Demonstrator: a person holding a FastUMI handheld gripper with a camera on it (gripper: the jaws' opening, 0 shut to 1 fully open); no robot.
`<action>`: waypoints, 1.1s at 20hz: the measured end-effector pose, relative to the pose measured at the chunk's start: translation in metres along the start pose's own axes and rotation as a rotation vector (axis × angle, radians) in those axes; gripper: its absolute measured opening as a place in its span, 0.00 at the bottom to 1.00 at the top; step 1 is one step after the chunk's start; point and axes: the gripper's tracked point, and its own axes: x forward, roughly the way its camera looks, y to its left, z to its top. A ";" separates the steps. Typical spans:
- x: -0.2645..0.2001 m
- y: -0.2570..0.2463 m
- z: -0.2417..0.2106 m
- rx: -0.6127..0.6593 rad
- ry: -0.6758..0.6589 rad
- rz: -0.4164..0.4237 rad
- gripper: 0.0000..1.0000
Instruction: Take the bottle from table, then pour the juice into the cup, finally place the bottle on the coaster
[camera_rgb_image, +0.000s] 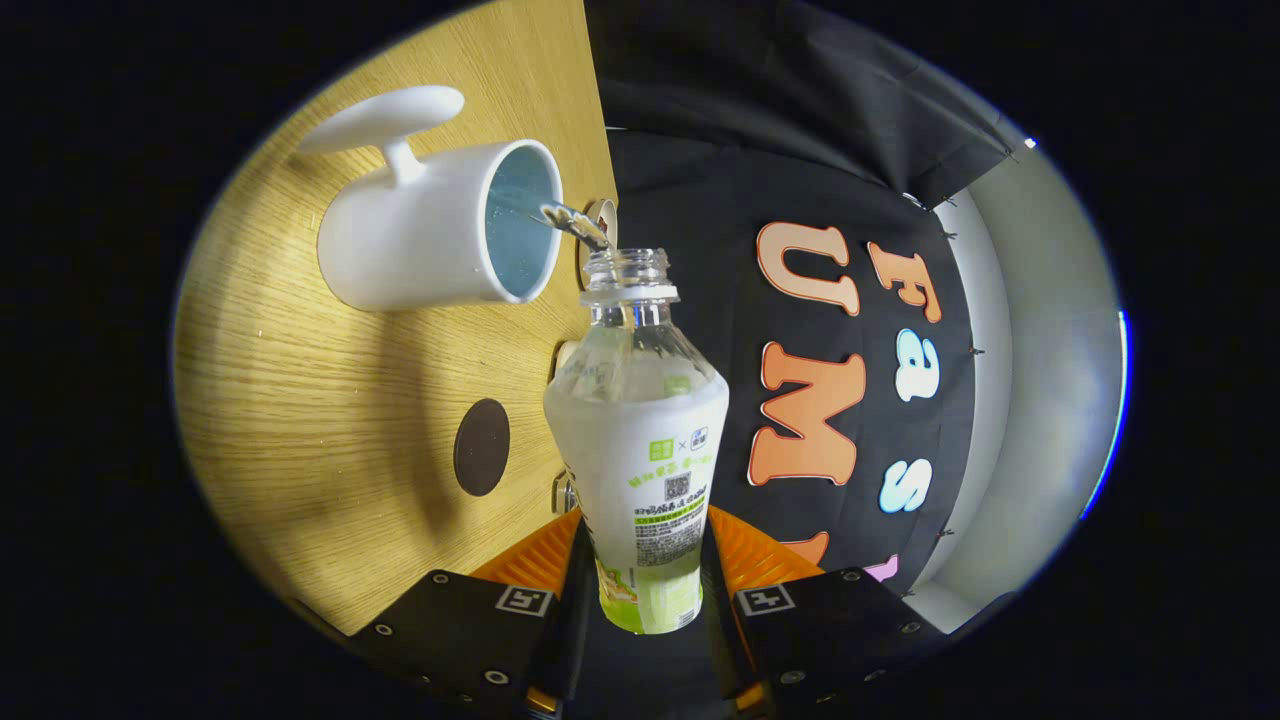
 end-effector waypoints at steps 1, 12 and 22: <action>-0.001 -0.001 0.001 -0.001 0.000 0.000 0.52; 0.001 -0.003 -0.001 -0.026 0.003 0.009 0.52; 0.002 -0.009 0.004 -0.051 -0.006 0.000 0.52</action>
